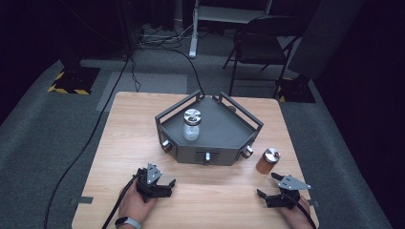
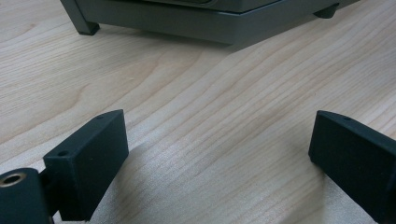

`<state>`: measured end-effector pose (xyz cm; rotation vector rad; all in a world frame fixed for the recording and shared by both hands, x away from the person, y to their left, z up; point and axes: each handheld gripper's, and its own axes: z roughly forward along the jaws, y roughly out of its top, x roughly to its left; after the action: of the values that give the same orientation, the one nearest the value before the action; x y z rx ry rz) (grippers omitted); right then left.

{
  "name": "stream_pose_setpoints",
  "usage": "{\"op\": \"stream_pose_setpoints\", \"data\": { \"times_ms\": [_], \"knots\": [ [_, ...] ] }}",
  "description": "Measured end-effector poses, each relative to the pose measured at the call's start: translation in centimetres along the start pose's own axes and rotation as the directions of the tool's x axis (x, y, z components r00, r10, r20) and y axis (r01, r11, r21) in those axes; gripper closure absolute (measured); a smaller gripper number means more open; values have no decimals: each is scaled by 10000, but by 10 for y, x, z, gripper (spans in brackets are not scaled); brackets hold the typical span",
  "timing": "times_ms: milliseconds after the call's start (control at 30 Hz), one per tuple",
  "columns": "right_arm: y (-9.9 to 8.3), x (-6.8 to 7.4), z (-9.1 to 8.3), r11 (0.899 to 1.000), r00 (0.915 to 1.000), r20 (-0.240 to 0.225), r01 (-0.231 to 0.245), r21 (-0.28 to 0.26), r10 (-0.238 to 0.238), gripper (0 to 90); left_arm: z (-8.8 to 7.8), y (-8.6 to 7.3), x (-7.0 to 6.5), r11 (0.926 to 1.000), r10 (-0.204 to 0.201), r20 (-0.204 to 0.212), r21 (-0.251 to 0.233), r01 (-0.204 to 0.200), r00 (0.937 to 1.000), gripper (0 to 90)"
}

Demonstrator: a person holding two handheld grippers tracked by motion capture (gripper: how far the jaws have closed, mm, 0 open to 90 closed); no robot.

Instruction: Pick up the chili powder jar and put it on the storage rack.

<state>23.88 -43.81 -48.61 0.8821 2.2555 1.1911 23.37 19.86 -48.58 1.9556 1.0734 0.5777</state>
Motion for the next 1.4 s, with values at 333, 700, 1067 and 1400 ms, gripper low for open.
{"op": "stream_pose_setpoints", "data": {
  "times_ms": [333,700,1067,1400],
  "knots": [
    [0,0,0,10000,10000,-38,56,-17,-56,50,0,0,0,10000,-1,-2,-1,1,10000,47],
    [0,2,-2,10000,10000,70,21,14,-21,47,0,0,-1,10000,-29,-39,2,29,10000,47],
    [-5,3,-21,9964,9974,364,-597,-598,620,50,1,0,-1,10000,-47,-55,-3,46,10000,47],
    [7,7,-57,9690,9914,832,-791,-2339,1010,61,3,2,-2,10000,-57,-102,-6,57,9999,49]
  ]
}}
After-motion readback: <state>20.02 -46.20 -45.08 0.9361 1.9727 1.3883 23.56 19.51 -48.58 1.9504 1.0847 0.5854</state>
